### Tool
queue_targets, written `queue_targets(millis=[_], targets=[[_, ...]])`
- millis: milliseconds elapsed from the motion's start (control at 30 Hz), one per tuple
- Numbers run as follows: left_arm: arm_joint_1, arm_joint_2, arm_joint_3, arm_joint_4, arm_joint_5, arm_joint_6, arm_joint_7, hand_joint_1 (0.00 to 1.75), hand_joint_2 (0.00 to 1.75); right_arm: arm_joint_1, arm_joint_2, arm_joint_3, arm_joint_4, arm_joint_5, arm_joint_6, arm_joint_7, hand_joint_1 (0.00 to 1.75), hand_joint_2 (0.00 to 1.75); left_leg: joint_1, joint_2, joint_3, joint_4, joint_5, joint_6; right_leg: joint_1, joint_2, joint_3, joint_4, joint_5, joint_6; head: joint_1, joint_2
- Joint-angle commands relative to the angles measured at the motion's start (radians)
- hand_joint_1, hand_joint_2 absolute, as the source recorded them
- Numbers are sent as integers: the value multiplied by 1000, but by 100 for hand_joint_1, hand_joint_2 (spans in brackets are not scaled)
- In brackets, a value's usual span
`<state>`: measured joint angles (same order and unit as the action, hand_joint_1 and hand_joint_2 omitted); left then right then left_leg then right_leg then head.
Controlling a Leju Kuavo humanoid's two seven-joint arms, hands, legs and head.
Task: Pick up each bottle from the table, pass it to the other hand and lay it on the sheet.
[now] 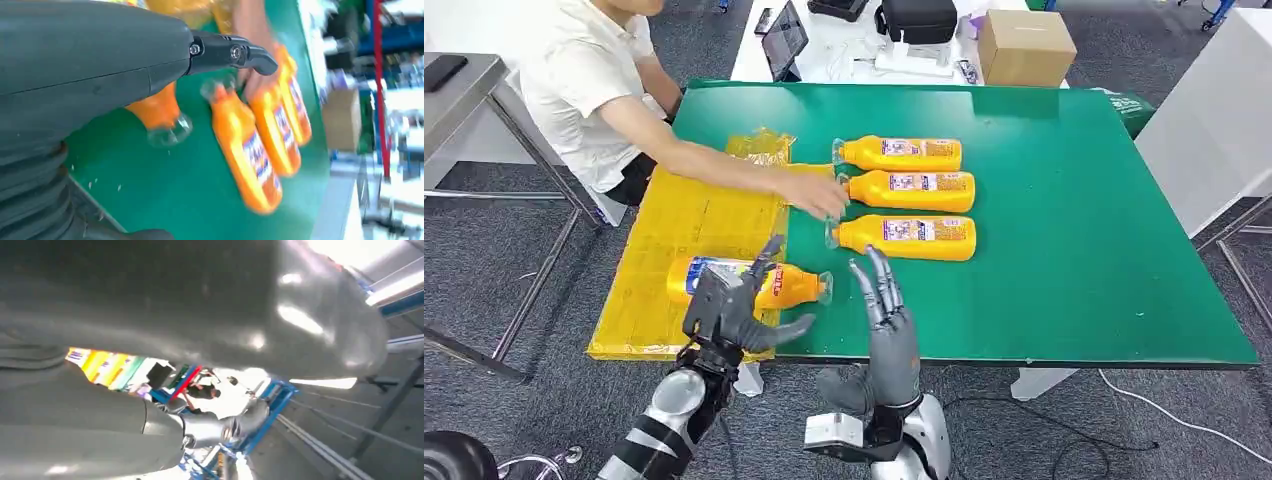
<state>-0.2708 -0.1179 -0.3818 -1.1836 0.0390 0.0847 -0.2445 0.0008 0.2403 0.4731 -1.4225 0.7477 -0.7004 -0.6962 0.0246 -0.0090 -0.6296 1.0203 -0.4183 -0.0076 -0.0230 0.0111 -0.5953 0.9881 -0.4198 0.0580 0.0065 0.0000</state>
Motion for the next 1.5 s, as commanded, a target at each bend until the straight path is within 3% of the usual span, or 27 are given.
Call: queue_targets(millis=[33,200,333,367,433,533,700,733,933,1133,1500], targets=[[-105,-36,46,248,19,40,-41,0,175,-33,-48,68,-7,5,2,-2,0,0,0,-1,3,-1,0,1,1,-2,3,-1,0,-2,0,0],[-63,-37,-2,153,-49,129,-131,0,175,-11,-50,46,-23,28,2,-2,0,0,0,-1,3,-1,-1,2,1,-2,4,-1,-1,-2,0,0],[99,-6,-23,-96,-103,222,-164,0,175,20,-67,48,-88,-35,2,-2,0,0,0,1,6,-1,-2,2,1,-1,7,-1,-2,-3,0,0],[185,16,-16,-212,-145,280,-193,0,175,28,-75,54,-114,-105,2,-2,0,0,-1,2,4,-1,-2,2,0,1,4,-1,-1,-2,0,0],[185,16,-16,-212,-145,280,-193,0,175,28,-75,54,-114,-105,2,-2,0,0,0,6,6,-1,-4,2,1,5,5,-1,-2,-3,0,0],[185,16,-16,-212,-145,280,-193,0,175,28,-75,54,-114,-105,2,-2,0,0,0,2,4,-1,-3,1,1,0,3,-1,-2,-3,0,0],[458,39,52,-504,-219,374,-258,0,175,111,-69,-76,-237,-212,2,-2,0,0,0,7,4,-1,-5,2,1,6,3,-1,-2,-3,0,0],[474,37,58,-518,-214,377,-260,0,175,126,-70,-108,-246,-208,2,-2,0,175,0,6,3,-1,-5,1,0,4,2,-1,-2,-2,0,0],[489,15,102,-514,-115,324,-250,0,175,155,-95,-177,-239,-200,2,-2,0,175,0,0,2,-1,-4,2,0,-1,2,-1,-3,-2,0,0],[477,-32,199,-467,11,266,-251,0,175,168,-92,-302,-156,-41,2,-2,0,175,0,-1,4,-2,-4,2,1,-2,5,-3,-3,-3,0,0],[473,-38,215,-455,11,275,-251,0,175,156,-84,-316,-121,-35,2,-2,0,175,0,1,4,-1,-4,2,1,-1,4,-2,-3,-3,0,0]])
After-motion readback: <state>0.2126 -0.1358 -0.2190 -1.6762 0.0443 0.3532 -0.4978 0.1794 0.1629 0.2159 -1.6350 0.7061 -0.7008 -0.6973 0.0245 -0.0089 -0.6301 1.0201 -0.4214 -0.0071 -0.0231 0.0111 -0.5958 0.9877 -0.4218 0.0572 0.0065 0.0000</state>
